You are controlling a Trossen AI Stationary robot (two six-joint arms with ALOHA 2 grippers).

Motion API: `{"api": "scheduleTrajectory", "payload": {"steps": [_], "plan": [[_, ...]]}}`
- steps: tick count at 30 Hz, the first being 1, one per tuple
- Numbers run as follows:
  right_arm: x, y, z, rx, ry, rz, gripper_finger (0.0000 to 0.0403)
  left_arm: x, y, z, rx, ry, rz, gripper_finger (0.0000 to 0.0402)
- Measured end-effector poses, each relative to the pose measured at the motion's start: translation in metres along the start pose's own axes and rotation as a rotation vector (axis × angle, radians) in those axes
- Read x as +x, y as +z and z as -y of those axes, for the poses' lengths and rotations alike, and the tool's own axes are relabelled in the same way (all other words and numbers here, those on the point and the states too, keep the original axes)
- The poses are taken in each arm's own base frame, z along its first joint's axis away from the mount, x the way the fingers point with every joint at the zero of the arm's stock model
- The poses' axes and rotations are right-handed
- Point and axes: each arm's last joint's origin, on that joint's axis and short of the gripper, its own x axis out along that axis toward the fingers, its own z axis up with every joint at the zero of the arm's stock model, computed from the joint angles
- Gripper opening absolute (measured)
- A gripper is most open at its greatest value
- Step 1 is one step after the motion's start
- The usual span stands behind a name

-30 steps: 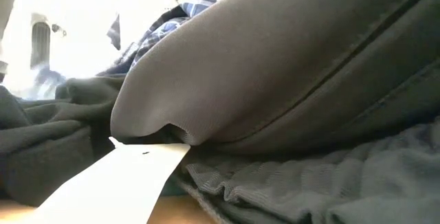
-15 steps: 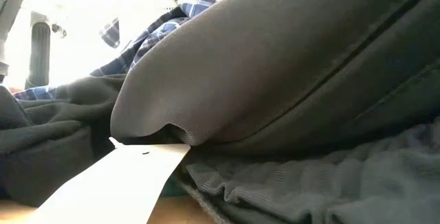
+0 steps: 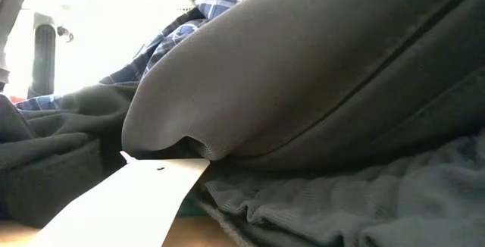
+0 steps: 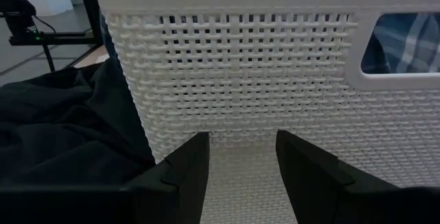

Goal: Sort clothes
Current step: Put the blue checkered long sleeve polo into the laundry bin

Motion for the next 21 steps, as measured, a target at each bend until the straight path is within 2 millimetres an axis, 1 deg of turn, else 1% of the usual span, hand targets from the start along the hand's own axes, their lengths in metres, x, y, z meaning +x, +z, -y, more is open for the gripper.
{"api": "scheduleTrajectory", "payload": {"steps": [5,10,12,14,16,21], "plan": [[0.0,0.0,0.0,0.0,0.0,0.0,0.0171,0.047,-0.022,0.004,-0.04,-0.011,-0.043,0.0],[0.0,0.0,0.0,0.0,0.0,0.0,0.0171,0.085,-0.046,0.006,-0.095,-0.047,-0.059,0.0003],[0.0,0.0,0.0,0.0,0.0,0.0,0.0171,0.097,-0.055,0.006,-0.15,-0.051,-0.051,0.0007],[0.0,0.0,0.0,0.0,0.0,0.0,0.0171,0.108,-0.063,0.006,-0.195,-0.069,-0.053,0.0016],[0.0,0.0,0.0,0.0,0.0,0.0,0.0171,0.115,-0.072,0.006,-0.196,-0.07,-0.072,0.0031],[0.0,0.0,0.0,0.0,0.0,0.0,0.0171,0.123,-0.086,0.004,-0.191,-0.059,-0.122,0.0088]]}}
